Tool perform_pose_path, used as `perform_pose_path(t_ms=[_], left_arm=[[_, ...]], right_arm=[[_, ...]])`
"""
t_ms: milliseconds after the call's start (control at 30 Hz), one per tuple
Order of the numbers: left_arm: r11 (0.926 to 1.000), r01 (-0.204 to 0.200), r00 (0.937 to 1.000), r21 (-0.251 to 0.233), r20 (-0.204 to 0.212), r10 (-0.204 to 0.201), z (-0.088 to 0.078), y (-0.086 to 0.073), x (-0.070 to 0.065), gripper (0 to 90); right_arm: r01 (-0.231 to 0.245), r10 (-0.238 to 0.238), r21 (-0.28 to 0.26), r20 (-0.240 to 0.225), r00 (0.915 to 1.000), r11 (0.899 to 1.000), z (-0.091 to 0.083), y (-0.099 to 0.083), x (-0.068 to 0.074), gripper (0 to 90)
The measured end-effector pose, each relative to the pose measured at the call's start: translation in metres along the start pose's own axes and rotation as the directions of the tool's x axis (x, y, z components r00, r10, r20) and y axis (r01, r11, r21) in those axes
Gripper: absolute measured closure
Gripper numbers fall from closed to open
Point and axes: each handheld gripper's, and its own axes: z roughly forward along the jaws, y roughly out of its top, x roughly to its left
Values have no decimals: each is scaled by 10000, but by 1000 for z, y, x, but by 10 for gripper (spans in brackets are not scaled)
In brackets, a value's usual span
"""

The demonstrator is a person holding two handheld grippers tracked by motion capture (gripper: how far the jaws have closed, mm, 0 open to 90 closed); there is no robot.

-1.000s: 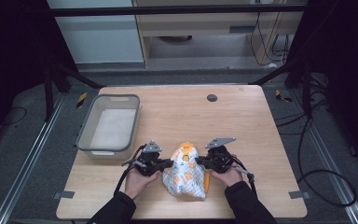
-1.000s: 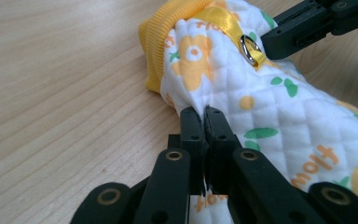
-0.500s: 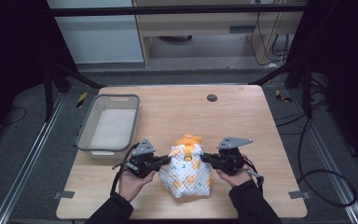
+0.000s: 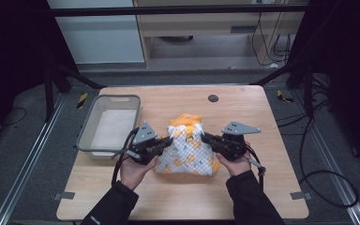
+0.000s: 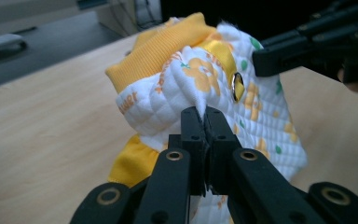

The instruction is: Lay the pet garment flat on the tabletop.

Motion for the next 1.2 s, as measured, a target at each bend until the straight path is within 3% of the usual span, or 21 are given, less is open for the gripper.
perform_pose_path(t_ms=[67, 100, 167, 200, 267, 367, 467, 567, 667, 800, 1000, 1200], left_arm=[[9986, 484, 9970, -229, -590, -497, 14, 2, 11, 825], [9963, 779, 9934, -365, -813, -807, 21, 1, 17, 738], [9906, 1308, 9818, -392, -1333, -1349, 32, -2, 29, 605], [9886, 1465, 9794, -346, -1351, -1499, 33, -4, 32, 535], [9863, 1607, 9781, -380, -1279, -1643, 31, -8, 36, 498], [9904, 1353, 9783, -286, -1542, -1381, 21, -16, 38, 457], [9918, 1270, 9807, -123, -1486, -1274, 10, -24, 39, 425], [9953, 941, 9852, 222, -1458, -899, -2, -37, 36, 407], [9956, 673, 9868, 649, -1518, -568, -11, -52, 33, 396], [9937, 616, 9887, 932, -1418, -480, -18, -72, 30, 382], [9905, 632, 9917, 1219, -1188, -487, -21, -94, 26, 374], [9787, 441, 9942, 2007, -1048, -233, -8, -111, 22, 375]], right_arm=[[166, -149, -198, 848, 9963, 9997, 15, 0, -6, 797], [275, -251, -171, 1270, 9916, 9995, 23, -1, -9, 778], [195, -204, 65, 1808, 9833, 9998, 36, -5, -14, 722], [225, -276, 270, 2062, 9781, 9994, 42, -9, -18, 689], [242, -320, 374, 2248, 9739, 9990, 42, -12, -21, 677], [236, -321, 413, 2189, 9752, 9989, 33, -17, -24, 657], [276, -378, 526, 2050, 9780, 9982, 18, -21, -27, 613], [455, -560, 593, 1890, 9804, 9972, 0, -26, -26, 569], [506, -615, 683, 1689, 9837, 9964, -14, -32, -24, 537], [450, -575, 909, 1393, 9886, 9948, -28, -43, -19, 522], [445, -574, 1323, 950, 9938, 9902, -33, -65, -12, 505], [491, -629, 2069, 607, 9962, 9771, -23, -85, -8, 530]])
